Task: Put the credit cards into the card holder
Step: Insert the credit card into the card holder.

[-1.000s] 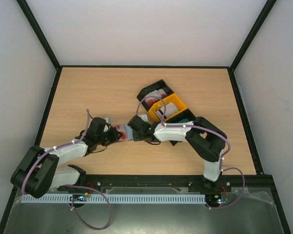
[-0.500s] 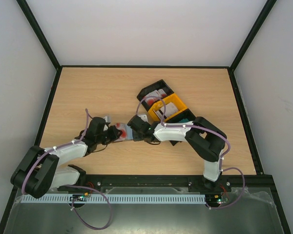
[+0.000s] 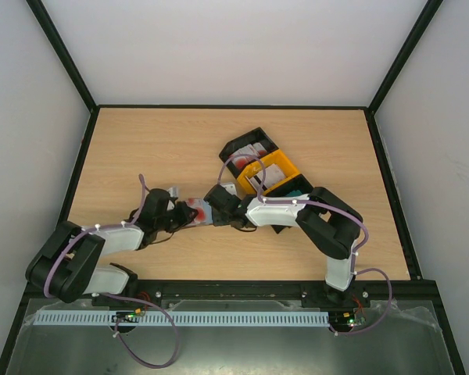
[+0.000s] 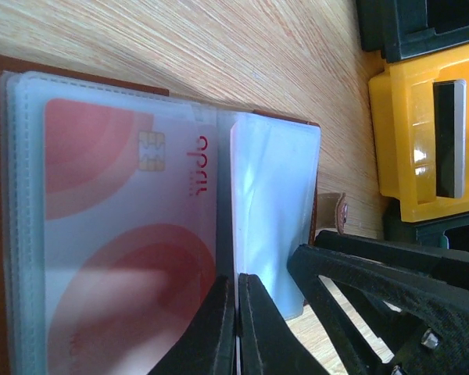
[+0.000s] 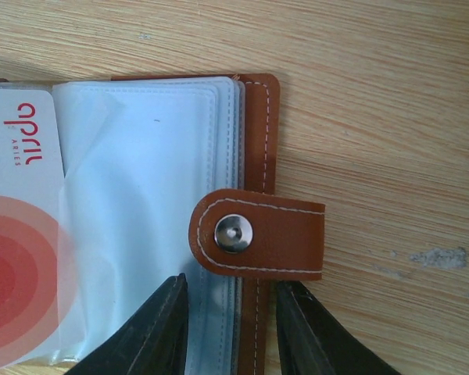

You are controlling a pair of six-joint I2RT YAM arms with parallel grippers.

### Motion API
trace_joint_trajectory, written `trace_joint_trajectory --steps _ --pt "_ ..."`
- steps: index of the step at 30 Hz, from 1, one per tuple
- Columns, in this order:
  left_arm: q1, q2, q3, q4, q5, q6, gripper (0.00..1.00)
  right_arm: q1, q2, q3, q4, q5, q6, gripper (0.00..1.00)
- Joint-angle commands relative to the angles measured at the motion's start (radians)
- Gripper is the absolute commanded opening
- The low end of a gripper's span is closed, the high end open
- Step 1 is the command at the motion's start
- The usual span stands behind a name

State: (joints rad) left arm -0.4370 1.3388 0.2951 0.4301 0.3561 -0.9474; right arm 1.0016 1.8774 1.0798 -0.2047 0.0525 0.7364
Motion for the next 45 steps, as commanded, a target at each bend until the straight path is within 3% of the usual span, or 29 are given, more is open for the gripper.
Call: trace_joint_trajectory --steps 1,9,24,30,35,40,45 --pt "-0.006 0.013 -0.026 0.005 0.021 -0.034 0.04 -0.002 0.033 -0.007 -0.023 -0.009 0.019 0.31" --pt "-0.006 0.074 -0.050 0.090 0.102 -0.103 0.06 -0.003 0.035 -0.007 -0.019 -0.013 0.023 0.31" --pt "-0.008 0.128 -0.053 0.153 0.128 -0.034 0.09 -0.002 0.042 0.004 -0.020 -0.015 0.025 0.31" --pt "-0.009 0.068 -0.099 0.232 0.108 -0.048 0.09 -0.002 0.043 0.017 -0.068 0.027 0.058 0.20" --pt "-0.015 0.041 -0.113 0.275 0.110 -0.060 0.10 -0.003 0.040 0.013 -0.080 0.024 0.070 0.18" --pt "-0.027 0.077 -0.093 0.260 0.106 -0.060 0.16 -0.003 0.035 0.003 -0.060 -0.024 0.075 0.19" --pt "-0.054 0.084 -0.048 0.097 0.040 -0.021 0.20 -0.003 0.036 0.003 -0.050 -0.036 0.077 0.20"
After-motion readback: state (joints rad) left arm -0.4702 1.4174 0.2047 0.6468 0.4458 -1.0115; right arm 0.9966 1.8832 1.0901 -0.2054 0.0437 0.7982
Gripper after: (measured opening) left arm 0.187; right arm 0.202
